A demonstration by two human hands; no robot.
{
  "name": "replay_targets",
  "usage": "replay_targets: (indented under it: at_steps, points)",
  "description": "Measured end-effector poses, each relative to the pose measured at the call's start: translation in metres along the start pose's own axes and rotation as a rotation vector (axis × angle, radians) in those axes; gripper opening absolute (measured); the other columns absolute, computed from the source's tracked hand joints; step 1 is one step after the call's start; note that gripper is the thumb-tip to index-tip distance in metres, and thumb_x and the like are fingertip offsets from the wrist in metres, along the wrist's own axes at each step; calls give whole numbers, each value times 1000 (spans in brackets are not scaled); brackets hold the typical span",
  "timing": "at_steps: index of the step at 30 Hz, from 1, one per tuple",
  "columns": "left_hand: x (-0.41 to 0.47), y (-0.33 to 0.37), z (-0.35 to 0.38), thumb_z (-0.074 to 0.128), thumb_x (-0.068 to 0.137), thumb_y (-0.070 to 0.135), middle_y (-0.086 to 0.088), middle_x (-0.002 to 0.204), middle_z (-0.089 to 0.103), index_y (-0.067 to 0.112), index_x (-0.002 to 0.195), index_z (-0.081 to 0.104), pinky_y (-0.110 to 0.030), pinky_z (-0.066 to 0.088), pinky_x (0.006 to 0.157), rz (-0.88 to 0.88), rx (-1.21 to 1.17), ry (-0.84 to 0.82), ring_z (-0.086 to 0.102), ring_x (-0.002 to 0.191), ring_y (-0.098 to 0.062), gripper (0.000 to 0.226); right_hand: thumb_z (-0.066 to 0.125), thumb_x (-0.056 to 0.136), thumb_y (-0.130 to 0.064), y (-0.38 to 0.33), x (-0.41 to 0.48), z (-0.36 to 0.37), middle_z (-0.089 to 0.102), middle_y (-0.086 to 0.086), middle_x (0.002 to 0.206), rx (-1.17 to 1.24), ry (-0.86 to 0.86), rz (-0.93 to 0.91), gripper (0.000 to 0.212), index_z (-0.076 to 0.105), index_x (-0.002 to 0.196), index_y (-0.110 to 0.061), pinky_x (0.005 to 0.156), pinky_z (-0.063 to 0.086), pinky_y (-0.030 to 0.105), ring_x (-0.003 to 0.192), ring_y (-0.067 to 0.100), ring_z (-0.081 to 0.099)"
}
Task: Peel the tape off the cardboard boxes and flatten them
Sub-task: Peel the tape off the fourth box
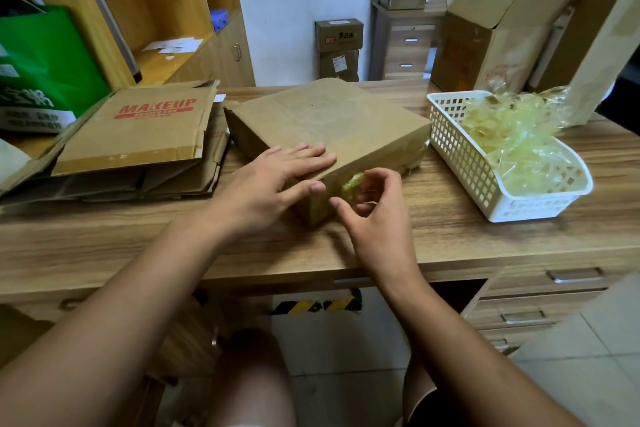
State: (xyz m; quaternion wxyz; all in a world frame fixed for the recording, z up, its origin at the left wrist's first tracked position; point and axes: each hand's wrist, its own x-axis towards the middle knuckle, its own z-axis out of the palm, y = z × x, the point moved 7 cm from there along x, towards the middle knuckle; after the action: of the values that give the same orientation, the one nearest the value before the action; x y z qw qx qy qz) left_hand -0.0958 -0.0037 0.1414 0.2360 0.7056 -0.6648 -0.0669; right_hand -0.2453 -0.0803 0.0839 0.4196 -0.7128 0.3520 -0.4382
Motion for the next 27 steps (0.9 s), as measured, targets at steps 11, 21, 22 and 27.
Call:
replay_targets:
  at_steps: [11, 21, 22, 27]
  points:
    - [9, -3, -7, 74, 87, 31, 29, 154, 32, 53, 146, 39, -24, 22, 117, 50, 96, -53, 23, 143, 9, 72, 71, 94, -10, -4, 1, -15, 72, -15, 92, 30, -58, -32, 17, 69, 103, -23, 77, 52, 11, 88, -4, 68]
    - [14, 10, 2, 75, 82, 44, 27, 147, 45, 48, 141, 50, -35, 43, 108, 65, 162, 163, 44, 136, -2, 64, 69, 94, -5, -14, -37, -13, 76, -13, 99, 265, -306, -12, 25, 72, 104, -27, 82, 53, 16, 95, 2, 71]
    - [14, 12, 3, 75, 82, 45, 27, 147, 45, 48, 141, 50, -36, 44, 107, 61, 169, 173, 45, 135, -3, 64, 68, 94, -4, -14, -36, -15, 76, -11, 100, 271, -304, -11, 25, 72, 104, -27, 83, 54, 18, 96, 3, 71]
    - [19, 10, 3, 77, 84, 37, 23, 150, 45, 43, 142, 50, -31, 39, 111, 87, 136, 128, 40, 138, 1, 64, 67, 96, -7, -5, -29, -28, 67, 6, 111, 244, -284, -4, 27, 71, 107, -31, 85, 54, 26, 97, 16, 69]
